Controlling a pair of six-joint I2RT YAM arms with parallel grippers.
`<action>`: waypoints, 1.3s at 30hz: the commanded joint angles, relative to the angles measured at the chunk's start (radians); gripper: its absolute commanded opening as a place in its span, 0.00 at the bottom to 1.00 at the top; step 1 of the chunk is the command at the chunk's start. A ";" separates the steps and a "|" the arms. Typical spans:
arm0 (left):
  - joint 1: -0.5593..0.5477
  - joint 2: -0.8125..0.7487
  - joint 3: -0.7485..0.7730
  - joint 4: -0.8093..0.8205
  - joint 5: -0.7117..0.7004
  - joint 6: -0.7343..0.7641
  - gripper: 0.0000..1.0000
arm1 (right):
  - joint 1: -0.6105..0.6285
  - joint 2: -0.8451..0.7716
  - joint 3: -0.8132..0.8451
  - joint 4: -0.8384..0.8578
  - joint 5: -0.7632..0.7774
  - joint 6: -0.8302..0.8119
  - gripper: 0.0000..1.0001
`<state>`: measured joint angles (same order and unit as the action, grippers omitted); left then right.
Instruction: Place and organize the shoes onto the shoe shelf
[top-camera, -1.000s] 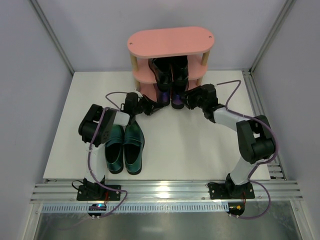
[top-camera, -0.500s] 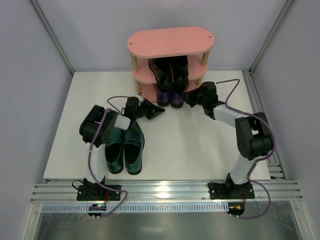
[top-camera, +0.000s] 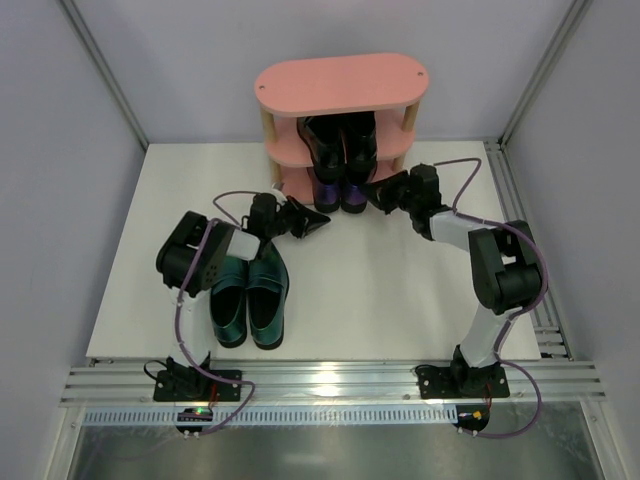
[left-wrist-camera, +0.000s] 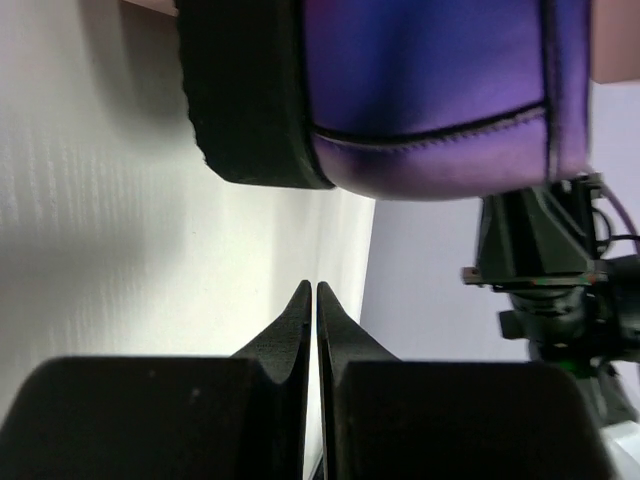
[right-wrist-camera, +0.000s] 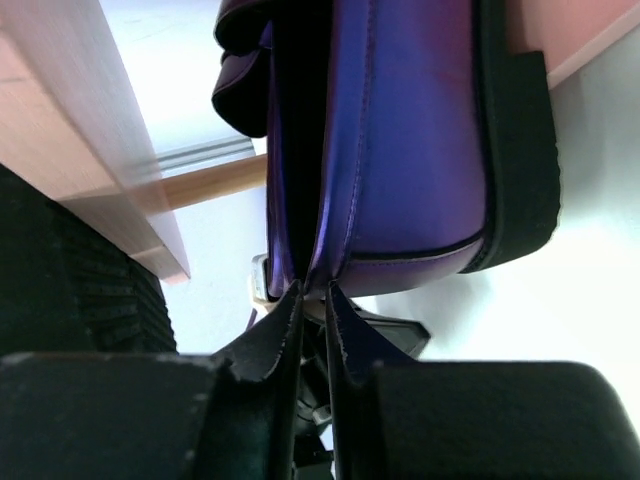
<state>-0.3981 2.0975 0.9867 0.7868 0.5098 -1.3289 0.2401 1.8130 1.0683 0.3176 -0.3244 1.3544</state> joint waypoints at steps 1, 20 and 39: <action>0.008 -0.083 -0.025 0.086 0.026 -0.007 0.00 | -0.025 -0.033 -0.111 0.226 -0.074 -0.029 0.19; 0.189 -0.084 0.022 -0.043 -0.028 0.031 0.03 | -0.214 -0.012 -0.136 0.273 -0.125 -0.116 0.04; 0.188 0.173 0.408 -0.339 -0.172 0.092 0.00 | -0.193 0.347 0.226 0.048 -0.015 -0.175 0.04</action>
<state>-0.2073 2.2467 1.3563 0.4850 0.3622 -1.2526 0.0296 2.1246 1.2427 0.3920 -0.3653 1.2018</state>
